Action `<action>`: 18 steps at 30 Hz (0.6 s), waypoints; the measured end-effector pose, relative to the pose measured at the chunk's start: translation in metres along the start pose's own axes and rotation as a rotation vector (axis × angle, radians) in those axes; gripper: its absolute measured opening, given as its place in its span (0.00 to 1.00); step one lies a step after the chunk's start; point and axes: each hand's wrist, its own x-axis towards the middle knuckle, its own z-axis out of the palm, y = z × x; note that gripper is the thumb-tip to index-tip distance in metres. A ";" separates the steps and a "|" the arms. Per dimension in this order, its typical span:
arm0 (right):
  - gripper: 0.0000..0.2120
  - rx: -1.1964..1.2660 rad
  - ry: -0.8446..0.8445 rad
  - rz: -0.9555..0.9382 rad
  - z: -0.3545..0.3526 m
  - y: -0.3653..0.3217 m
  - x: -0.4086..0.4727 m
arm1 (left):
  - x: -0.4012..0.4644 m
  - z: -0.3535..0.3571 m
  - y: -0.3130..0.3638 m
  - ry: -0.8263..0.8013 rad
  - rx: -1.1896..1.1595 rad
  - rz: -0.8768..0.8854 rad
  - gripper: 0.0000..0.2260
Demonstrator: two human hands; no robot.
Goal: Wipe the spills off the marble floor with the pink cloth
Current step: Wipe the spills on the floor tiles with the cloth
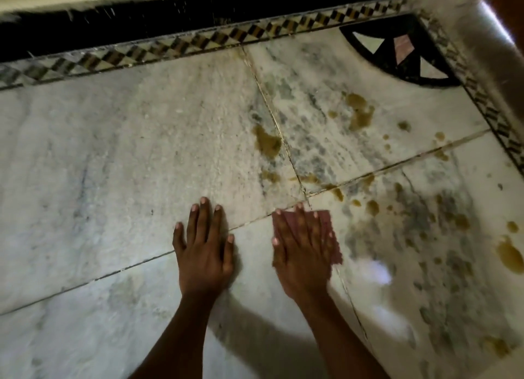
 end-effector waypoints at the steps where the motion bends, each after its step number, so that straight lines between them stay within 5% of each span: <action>1: 0.28 0.010 -0.011 0.072 -0.003 0.011 0.004 | 0.000 0.001 -0.001 -0.002 0.000 0.000 0.30; 6: 0.31 0.213 -0.015 0.513 -0.006 -0.031 0.100 | 0.000 0.017 -0.002 0.013 0.045 -0.005 0.31; 10: 0.28 0.087 -0.053 -0.025 -0.005 -0.038 0.067 | 0.000 0.004 0.002 0.008 0.044 -0.014 0.31; 12: 0.28 0.017 -0.064 -0.080 -0.006 -0.001 0.023 | -0.001 -0.007 0.009 0.007 0.009 -0.027 0.30; 18: 0.31 0.247 -0.067 0.498 -0.006 -0.014 0.071 | 0.106 -0.035 -0.018 0.067 0.068 0.216 0.28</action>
